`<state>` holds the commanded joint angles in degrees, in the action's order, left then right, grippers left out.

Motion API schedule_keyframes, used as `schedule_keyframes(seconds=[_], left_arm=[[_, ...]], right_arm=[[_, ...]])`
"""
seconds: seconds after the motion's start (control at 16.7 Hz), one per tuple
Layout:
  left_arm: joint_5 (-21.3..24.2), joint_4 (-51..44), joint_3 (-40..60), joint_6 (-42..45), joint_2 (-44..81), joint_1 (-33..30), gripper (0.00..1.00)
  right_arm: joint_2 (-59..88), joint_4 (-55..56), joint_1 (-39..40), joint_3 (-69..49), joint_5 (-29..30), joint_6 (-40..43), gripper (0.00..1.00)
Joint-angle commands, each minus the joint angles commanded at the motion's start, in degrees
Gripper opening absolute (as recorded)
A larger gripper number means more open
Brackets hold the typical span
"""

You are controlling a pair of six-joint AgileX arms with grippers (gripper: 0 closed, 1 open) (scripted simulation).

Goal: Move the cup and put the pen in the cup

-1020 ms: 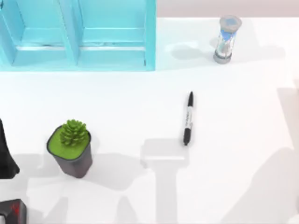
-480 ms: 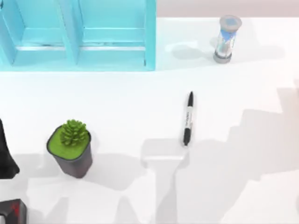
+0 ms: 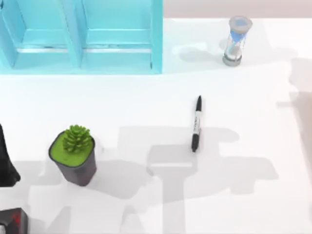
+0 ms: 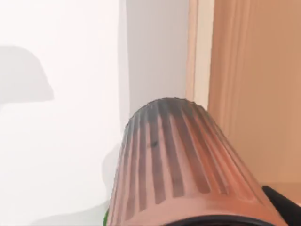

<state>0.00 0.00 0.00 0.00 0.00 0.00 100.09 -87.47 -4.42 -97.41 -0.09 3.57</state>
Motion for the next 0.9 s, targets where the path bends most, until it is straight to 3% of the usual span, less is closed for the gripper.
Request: schedule_keyframes(seconds=[0.36,0.9], left_arm=[[0.0,0.0,0.0,0.0,0.0,0.0,1.0],[0.0,0.0,0.0,0.0,0.0,0.0,1.0]], right_arm=[[2.42,0.8,2.05,-0.89,0.09,-2.32,0.0],[19.59,9.06,24.9,-7.46,2.12,-25.12,0.0]])
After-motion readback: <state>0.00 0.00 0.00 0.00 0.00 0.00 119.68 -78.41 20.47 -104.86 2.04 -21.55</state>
